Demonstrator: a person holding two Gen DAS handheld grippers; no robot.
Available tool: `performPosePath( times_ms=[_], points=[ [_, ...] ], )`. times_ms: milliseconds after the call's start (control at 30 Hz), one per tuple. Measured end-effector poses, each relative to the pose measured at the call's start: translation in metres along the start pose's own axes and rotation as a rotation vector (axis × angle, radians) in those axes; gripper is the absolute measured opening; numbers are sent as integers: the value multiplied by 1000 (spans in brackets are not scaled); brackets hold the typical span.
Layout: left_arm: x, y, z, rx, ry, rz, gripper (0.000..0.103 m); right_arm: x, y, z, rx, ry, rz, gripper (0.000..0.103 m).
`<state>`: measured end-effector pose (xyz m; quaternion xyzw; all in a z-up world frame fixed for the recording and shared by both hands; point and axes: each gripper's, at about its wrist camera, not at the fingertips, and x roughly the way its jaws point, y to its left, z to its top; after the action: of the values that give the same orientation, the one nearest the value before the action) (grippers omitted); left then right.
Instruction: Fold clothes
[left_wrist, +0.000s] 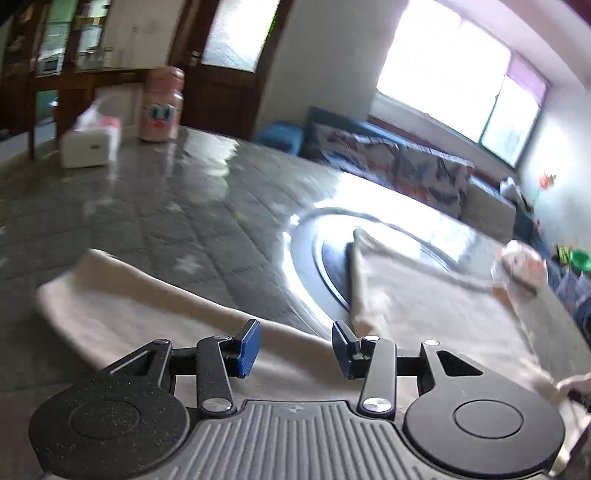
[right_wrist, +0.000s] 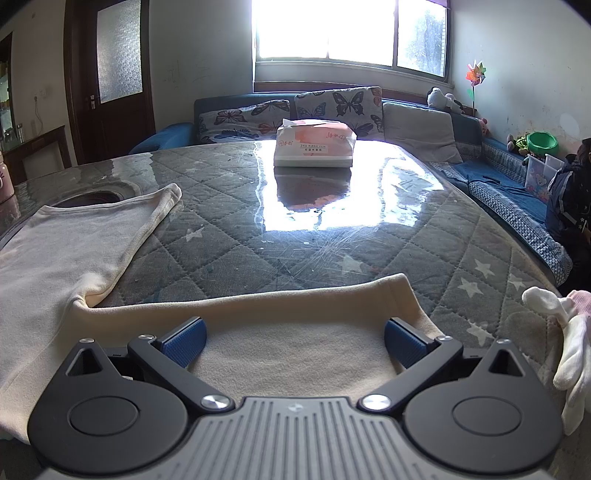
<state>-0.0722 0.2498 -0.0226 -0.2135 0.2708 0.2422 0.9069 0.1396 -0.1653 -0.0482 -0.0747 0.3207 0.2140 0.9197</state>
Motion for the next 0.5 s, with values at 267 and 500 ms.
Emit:
performPosePath(
  times_ms=[267,500],
  points=[
    [13,20,2,113,-45,146,46,0,0,0,2,-1,2,103],
    [11,25,4,182,-37,160,52,0,-1,0,3,0,3,103]
  ],
)
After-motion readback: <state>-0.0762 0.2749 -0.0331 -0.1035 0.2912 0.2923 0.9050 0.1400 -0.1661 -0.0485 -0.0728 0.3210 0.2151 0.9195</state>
